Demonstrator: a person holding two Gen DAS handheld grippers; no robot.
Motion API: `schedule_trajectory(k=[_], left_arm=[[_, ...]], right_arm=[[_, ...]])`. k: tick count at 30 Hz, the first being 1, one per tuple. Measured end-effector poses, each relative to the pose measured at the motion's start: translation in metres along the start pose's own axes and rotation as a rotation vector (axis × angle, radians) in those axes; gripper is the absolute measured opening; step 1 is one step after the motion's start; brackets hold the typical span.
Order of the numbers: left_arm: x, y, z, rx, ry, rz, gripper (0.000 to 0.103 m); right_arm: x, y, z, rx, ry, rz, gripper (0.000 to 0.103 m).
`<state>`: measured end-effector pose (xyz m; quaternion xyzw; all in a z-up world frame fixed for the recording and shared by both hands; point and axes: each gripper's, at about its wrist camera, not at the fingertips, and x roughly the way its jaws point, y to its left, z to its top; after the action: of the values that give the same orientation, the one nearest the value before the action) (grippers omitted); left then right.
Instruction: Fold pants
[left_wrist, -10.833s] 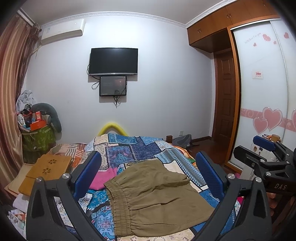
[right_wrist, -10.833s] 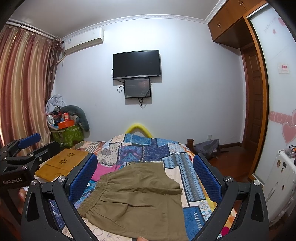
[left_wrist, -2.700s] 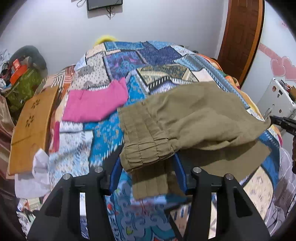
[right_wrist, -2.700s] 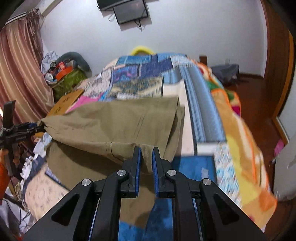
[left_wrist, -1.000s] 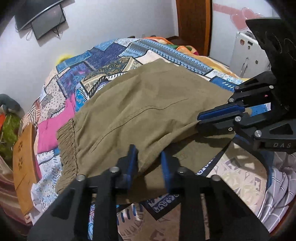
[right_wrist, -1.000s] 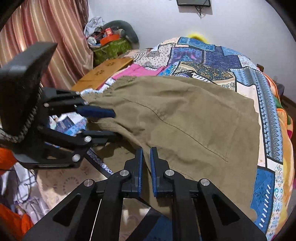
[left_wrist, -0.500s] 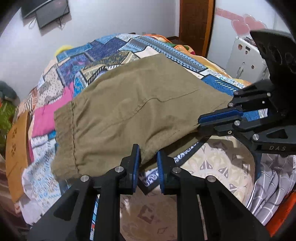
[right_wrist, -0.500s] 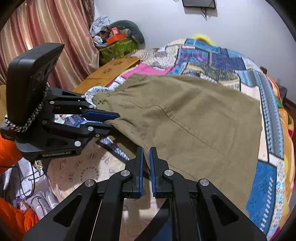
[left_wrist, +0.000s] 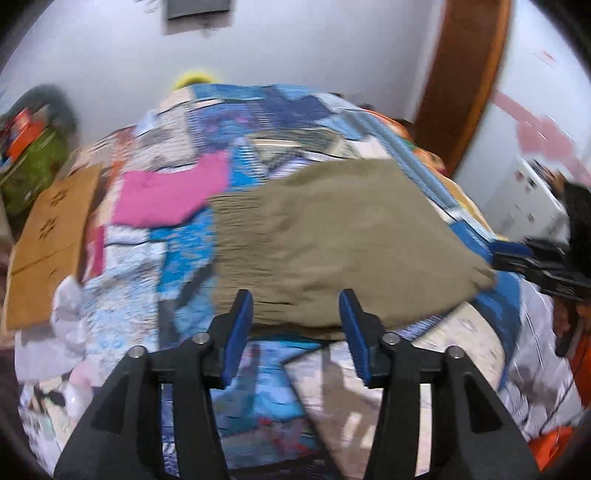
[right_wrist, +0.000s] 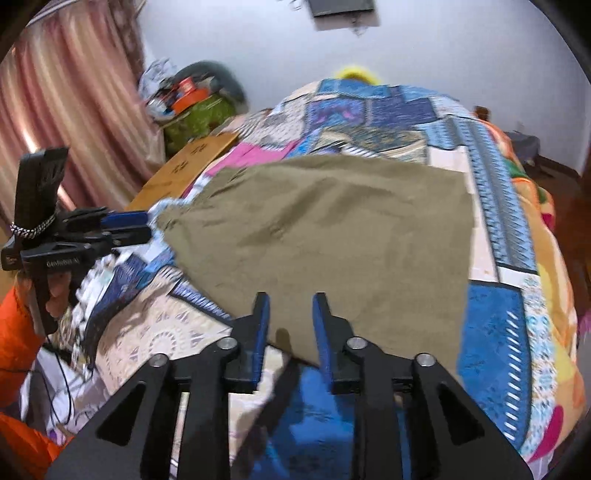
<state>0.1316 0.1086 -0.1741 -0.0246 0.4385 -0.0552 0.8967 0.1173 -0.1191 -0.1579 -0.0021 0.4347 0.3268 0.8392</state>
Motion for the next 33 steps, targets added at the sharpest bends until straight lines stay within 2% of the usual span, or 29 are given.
schedule_trajectory(k=[1,4,8,11,15,18,22,28,33], left_arm=[[0.003,0.010,0.002,-0.036,0.007,0.010,0.052],[0.021,0.031,0.002,-0.117,0.058,0.012,0.052],[0.047,0.044,-0.005,-0.206,0.128,-0.058,0.052],[0.054,0.046,-0.011,-0.244,0.129,-0.081,0.052],[0.050,0.037,-0.009,-0.202,0.110,-0.043,0.044],[0.042,0.031,-0.005,-0.146,0.080,0.021,0.043],[0.048,0.032,-0.009,-0.118,0.091,0.042,0.044],[0.058,0.037,-0.029,-0.172,0.078,0.031,0.049],[0.047,0.033,-0.022,-0.119,0.075,0.083,0.062]], right_arm=[[-0.001,-0.004,0.000,0.013,-0.008,-0.012,0.032],[-0.005,-0.018,-0.001,0.073,-0.028,-0.043,0.035],[0.001,-0.030,-0.007,0.132,-0.015,-0.076,0.035],[0.006,-0.033,-0.014,0.145,0.001,-0.105,0.035],[0.019,-0.042,-0.026,0.183,0.057,-0.110,0.035],[0.023,-0.046,-0.035,0.196,0.072,-0.097,0.035],[0.019,-0.045,-0.039,0.174,0.080,-0.122,0.035],[0.014,-0.054,-0.052,0.203,0.081,-0.129,0.038],[0.011,-0.056,-0.051,0.221,0.087,-0.117,0.039]])
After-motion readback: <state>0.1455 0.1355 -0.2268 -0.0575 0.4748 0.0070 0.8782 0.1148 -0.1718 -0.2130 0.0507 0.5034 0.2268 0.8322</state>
